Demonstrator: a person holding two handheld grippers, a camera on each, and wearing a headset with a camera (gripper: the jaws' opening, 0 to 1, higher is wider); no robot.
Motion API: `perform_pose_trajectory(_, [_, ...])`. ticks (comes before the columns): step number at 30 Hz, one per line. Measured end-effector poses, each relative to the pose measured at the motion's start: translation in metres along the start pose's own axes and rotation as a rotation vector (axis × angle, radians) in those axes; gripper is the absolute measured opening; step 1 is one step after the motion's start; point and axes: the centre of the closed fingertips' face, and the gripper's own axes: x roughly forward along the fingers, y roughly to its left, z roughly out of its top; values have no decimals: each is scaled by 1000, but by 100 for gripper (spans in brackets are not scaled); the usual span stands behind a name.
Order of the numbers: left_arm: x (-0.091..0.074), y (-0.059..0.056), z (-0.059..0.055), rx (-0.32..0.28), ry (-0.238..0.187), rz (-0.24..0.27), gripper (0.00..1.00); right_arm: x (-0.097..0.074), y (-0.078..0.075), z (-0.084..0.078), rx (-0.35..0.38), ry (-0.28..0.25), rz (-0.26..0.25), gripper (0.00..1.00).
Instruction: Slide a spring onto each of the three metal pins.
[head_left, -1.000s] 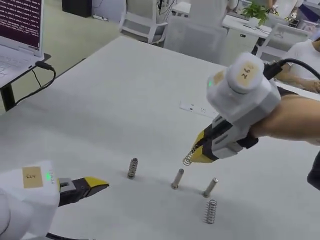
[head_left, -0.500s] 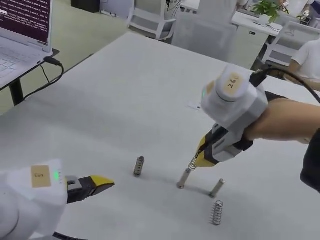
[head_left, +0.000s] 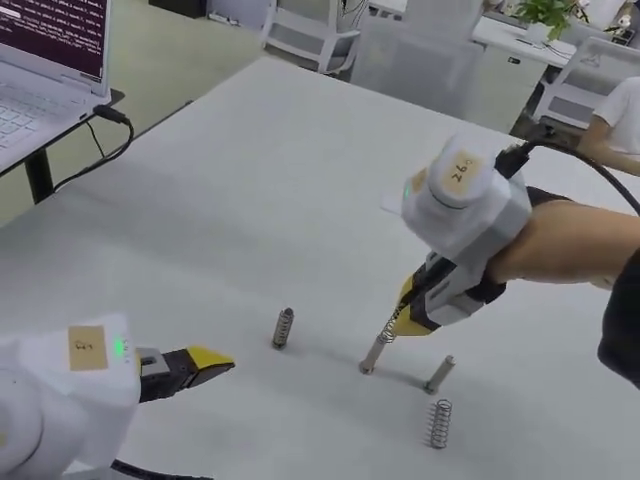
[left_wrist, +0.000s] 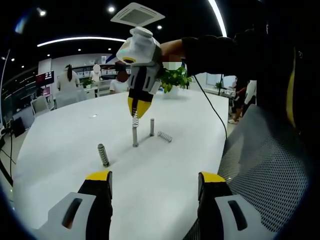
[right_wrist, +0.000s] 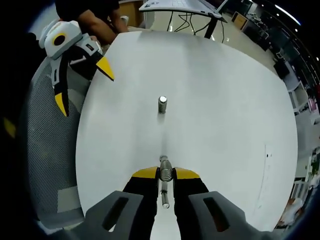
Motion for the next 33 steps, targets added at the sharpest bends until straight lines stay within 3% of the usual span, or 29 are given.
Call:
perform_pose_trajectory(14, [0,1,-2,-7,2,3,64,14,-1,-1,-2,18,16,8])
perform_pose_trajectory(33, [1,1,-3,-7,9,0,63,49,-1,-12,18,53,16,8])
